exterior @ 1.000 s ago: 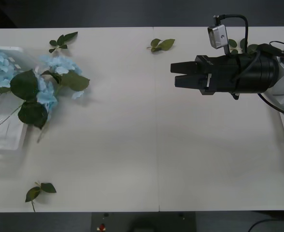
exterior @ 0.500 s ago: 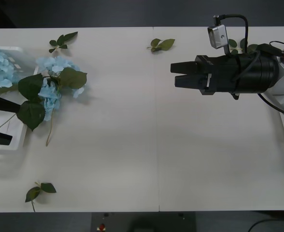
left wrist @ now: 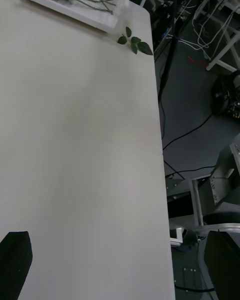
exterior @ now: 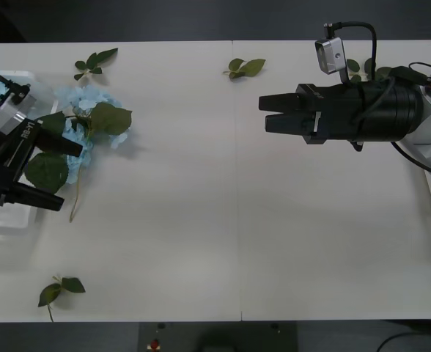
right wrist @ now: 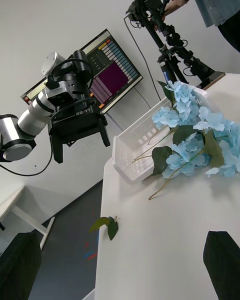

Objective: Put the red flowers into the right box and the blue flowers into the left box

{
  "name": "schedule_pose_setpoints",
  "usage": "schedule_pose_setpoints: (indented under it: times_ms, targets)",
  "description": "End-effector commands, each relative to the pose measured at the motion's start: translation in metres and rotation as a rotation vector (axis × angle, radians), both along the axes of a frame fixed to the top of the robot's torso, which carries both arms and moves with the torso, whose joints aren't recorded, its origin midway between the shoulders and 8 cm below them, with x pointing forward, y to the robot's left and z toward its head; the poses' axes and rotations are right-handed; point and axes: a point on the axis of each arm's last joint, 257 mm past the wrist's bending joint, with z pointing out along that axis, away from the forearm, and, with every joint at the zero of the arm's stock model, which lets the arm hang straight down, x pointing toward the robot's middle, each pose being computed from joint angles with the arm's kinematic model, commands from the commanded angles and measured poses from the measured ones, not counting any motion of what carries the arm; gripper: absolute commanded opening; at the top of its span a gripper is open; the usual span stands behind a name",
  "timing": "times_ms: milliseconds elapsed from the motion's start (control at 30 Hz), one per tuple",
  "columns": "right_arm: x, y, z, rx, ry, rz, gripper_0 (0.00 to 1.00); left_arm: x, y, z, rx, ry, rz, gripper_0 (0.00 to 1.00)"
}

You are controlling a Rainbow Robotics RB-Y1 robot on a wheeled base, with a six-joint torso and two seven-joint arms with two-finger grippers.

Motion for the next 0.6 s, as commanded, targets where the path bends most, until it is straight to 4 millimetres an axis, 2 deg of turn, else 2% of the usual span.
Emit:
schedule_pose_setpoints:
  times_ms: [33, 267, 467, 600]
  targets:
    - [-0.001, 0.001, 0.025, 0.008, -0.062, 0.019, 0.95, 0.019, -0.005, 0.013, 0.034, -0.124, -0.027, 1.0]
    - [-0.001, 0.001, 0.025, 0.008, -0.062, 0.019, 0.95, 0.026, -0.007, 0.009, 0.068, -0.138, -0.025, 1.0]
    - [-0.001, 0.001, 0.025, 0.008, -0.062, 0.019, 0.95, 0.039, 0.008, -0.002, 0.137, -0.152, 0.027, 1.0]
    - [-0.001, 0.001, 0.025, 0.008, -0.062, 0.019, 0.95, 0.05, 0.023, -0.016, 0.197, -0.038, 0.179, 1.0]
